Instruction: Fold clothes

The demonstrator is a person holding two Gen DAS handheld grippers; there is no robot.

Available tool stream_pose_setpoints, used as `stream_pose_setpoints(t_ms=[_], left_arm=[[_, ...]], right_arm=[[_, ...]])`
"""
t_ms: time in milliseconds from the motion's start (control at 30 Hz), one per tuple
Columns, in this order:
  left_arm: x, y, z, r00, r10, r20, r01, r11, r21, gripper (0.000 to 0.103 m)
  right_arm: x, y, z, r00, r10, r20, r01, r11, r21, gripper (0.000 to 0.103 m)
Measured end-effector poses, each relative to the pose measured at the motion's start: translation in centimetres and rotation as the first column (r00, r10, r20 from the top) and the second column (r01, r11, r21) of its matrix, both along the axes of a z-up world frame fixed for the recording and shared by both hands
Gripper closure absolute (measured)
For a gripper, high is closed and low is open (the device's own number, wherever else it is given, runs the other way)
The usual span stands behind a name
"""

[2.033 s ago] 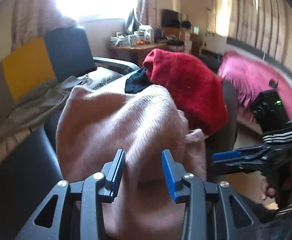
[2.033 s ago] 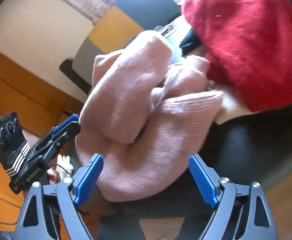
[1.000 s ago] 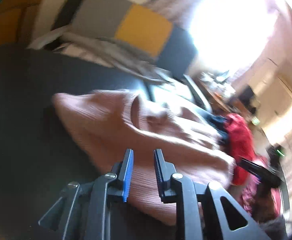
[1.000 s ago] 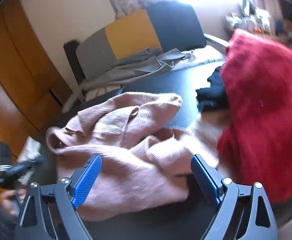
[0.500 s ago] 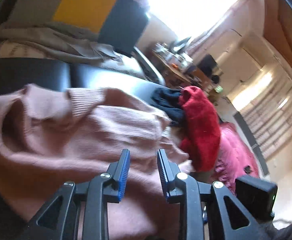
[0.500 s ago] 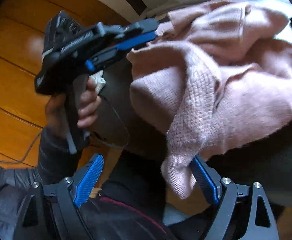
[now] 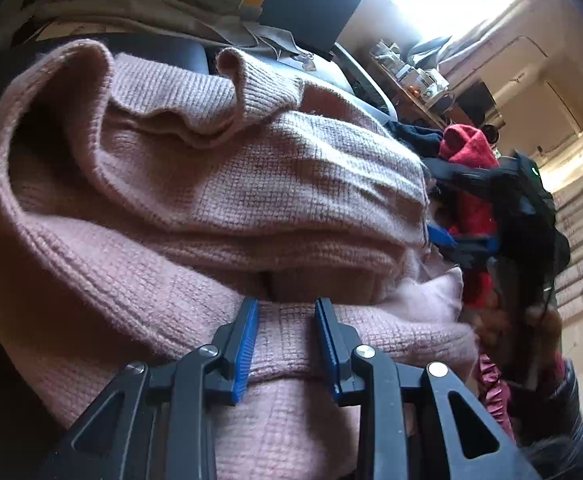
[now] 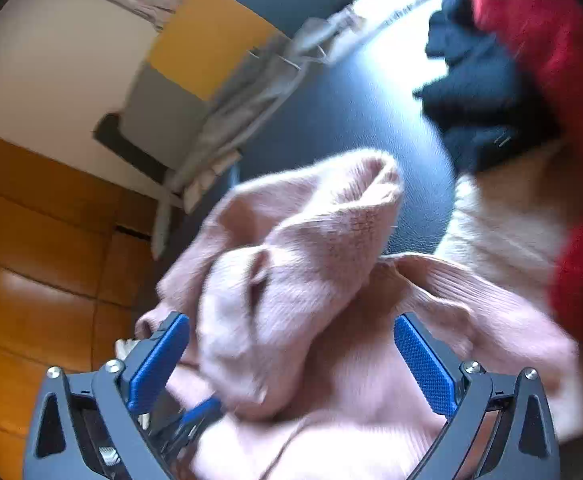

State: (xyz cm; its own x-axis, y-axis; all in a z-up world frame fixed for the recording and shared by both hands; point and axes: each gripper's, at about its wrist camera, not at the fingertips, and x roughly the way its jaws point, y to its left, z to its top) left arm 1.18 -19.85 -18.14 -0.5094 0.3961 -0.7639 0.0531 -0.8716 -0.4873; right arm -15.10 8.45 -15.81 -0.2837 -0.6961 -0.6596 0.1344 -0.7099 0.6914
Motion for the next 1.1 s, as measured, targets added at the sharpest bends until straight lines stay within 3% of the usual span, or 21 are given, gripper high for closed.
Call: stream_pose_setpoints(t_ms=[33, 67, 167, 233, 333, 367, 433, 467, 533, 600, 633, 667, 800, 867, 1000, 1100], left_arm=[[0.2, 0.0, 0.0, 1.000, -0.010, -0.003, 0.010, 1.000, -0.011, 0.074], [0.4, 0.0, 0.1, 1.000, -0.021, -0.004, 0.021, 0.999, -0.029, 0.074], [0.8, 0.2, 0.2, 0.998, -0.066, 0.001, 0.066, 0.993, -0.095, 0.076], [1.3, 0.1, 0.3, 0.994, -0.111, 0.016, 0.112, 0.980, -0.164, 0.079], [2.3, -1.6, 0.6, 0.988, -0.144, 0.057, 0.154, 0.958, -0.243, 0.082], [2.6, -2.6, 0.8, 0.989, -0.132, 0.072, 0.147, 0.950, -0.276, 0.082], [3.5, -4.7, 1.2, 0.991, -0.094, 0.094, 0.120, 0.933, -0.340, 0.083], [3.9, -5.6, 1.4, 0.992, -0.075, 0.098, 0.106, 0.925, -0.365, 0.083], [4.9, -7.4, 1.9, 0.995, -0.023, 0.100, 0.062, 0.913, -0.403, 0.084], [6.2, -9.5, 3.0, 0.998, 0.040, 0.053, -0.021, 0.948, -0.316, 0.085], [6.6, -9.9, 3.8, 0.998, 0.056, 0.007, -0.053, 0.967, -0.250, 0.084], [7.0, -10.1, 4.7, 0.997, 0.072, -0.040, -0.079, 0.980, -0.181, 0.084], [7.2, -8.3, 8.3, 0.976, 0.027, -0.216, -0.039, 0.998, -0.049, 0.078], [6.0, -6.4, 8.9, 0.966, -0.020, -0.256, 0.010, 0.999, -0.038, 0.077], [2.0, -1.7, 6.9, 0.974, -0.129, -0.187, 0.111, 0.989, -0.103, 0.077], [1.3, 0.2, 4.8, 0.975, -0.184, -0.124, 0.167, 0.977, -0.132, 0.077]], right_arm=[[0.0, -0.8, -0.2, 1.000, 0.018, -0.021, -0.017, 1.000, 0.012, 0.057], [0.3, -1.8, 0.2, 0.998, 0.041, -0.058, -0.038, 0.998, 0.046, 0.077], [1.0, -4.4, 2.9, 0.972, 0.123, -0.202, -0.092, 0.983, 0.160, 0.078], [1.4, -5.2, 6.0, 0.937, 0.169, -0.307, -0.100, 0.968, 0.230, 0.082], [1.3, -5.5, 10.5, 0.856, 0.185, -0.484, 0.030, 0.915, 0.402, 0.103], [0.6, -5.0, 11.9, 0.830, 0.167, -0.532, 0.098, 0.895, 0.435, 0.103], [-1.4, -3.9, 13.5, 0.832, 0.109, -0.544, 0.171, 0.883, 0.437, 0.103], [-2.6, -3.0, 13.9, 0.839, 0.079, -0.539, 0.194, 0.881, 0.431, 0.101], [-3.6, -1.9, 14.2, 0.860, 0.065, -0.506, 0.141, 0.922, 0.359, 0.098], [-3.1, -1.7, 13.2, 0.881, 0.085, -0.466, 0.067, 0.952, 0.299, 0.073], [-2.7, -2.0, 12.4, 0.894, 0.116, -0.434, 0.014, 0.958, 0.285, 0.030], [-2.3, -2.3, 11.5, 0.904, 0.149, -0.401, -0.039, 0.962, 0.269, 0.000], [-0.3, -3.9, 7.1, 0.937, 0.220, -0.271, -0.170, 0.966, 0.196, 0.000], [0.7, -4.9, 4.9, 0.957, 0.210, -0.199, -0.174, 0.968, 0.183, 0.000], [1.4, -4.7, 1.3, 0.989, 0.121, -0.081, -0.110, 0.986, 0.122, 0.000], [1.5, -5.7, -0.3, 0.991, 0.113, -0.064, -0.105, 0.987, 0.122, 0.000]])
